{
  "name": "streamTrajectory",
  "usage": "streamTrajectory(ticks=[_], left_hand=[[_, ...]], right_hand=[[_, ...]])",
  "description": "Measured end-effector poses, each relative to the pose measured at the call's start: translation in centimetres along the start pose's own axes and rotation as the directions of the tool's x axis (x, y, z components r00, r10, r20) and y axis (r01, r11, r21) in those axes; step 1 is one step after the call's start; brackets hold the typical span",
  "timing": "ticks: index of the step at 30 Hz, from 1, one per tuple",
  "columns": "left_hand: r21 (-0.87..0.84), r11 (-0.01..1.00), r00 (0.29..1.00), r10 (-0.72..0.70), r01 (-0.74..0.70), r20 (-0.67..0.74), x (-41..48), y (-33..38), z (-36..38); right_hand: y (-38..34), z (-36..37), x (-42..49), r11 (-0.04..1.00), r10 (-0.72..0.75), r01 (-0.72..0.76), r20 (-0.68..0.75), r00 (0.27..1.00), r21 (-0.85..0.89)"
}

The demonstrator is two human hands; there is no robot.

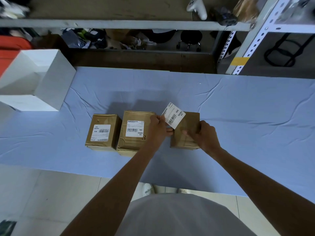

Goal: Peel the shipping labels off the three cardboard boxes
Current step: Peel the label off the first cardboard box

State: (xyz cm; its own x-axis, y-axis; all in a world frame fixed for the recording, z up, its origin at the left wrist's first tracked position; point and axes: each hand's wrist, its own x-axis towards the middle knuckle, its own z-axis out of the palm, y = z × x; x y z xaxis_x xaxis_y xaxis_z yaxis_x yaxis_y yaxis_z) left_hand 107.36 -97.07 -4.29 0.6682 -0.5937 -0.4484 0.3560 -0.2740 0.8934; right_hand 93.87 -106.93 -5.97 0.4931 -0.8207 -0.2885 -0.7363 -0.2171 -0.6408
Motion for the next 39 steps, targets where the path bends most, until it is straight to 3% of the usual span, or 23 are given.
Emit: streamTrajectory(ticks=[4,11,21,30,35,39], left_hand=[[-0.013,1.0,1.0,-0.025,0.025,0.002,-0.1,-0.2,-0.1],[-0.044,0.999,1.0,-0.004,0.004,0.001,0.2,0.4,-0.4],[-0.044,0.999,0.994,-0.009,0.005,-0.105,3.5,2.0,-1.1],[0.024,1.0,0.996,-0.001,0.003,-0.094,7.4,4.2,-0.5],[0.172,0.985,0.998,0.011,0.0,-0.064,8.5,3.8,0.1],[0.204,0.978,0.999,-0.037,0.044,-0.034,8.6,3.5,0.5]], right_hand=[[0.2,-0.2,0.6,0.999,-0.041,0.04,-0.011,0.999,-0.018],[-0.2,-0.2,1.6,1.0,0.026,-0.026,-0.051,0.998,-0.003],[-3.1,-0.5,8.6,0.994,0.069,-0.077,-0.096,0.993,-0.076],[-3.1,0.4,12.5,0.98,0.134,-0.142,-0.069,0.989,-0.14],[-3.0,0.9,13.0,0.971,0.2,-0.206,-0.06,0.978,-0.122],[-3.8,0.5,12.6,0.951,0.238,-0.259,-0.136,0.962,-0.169]])
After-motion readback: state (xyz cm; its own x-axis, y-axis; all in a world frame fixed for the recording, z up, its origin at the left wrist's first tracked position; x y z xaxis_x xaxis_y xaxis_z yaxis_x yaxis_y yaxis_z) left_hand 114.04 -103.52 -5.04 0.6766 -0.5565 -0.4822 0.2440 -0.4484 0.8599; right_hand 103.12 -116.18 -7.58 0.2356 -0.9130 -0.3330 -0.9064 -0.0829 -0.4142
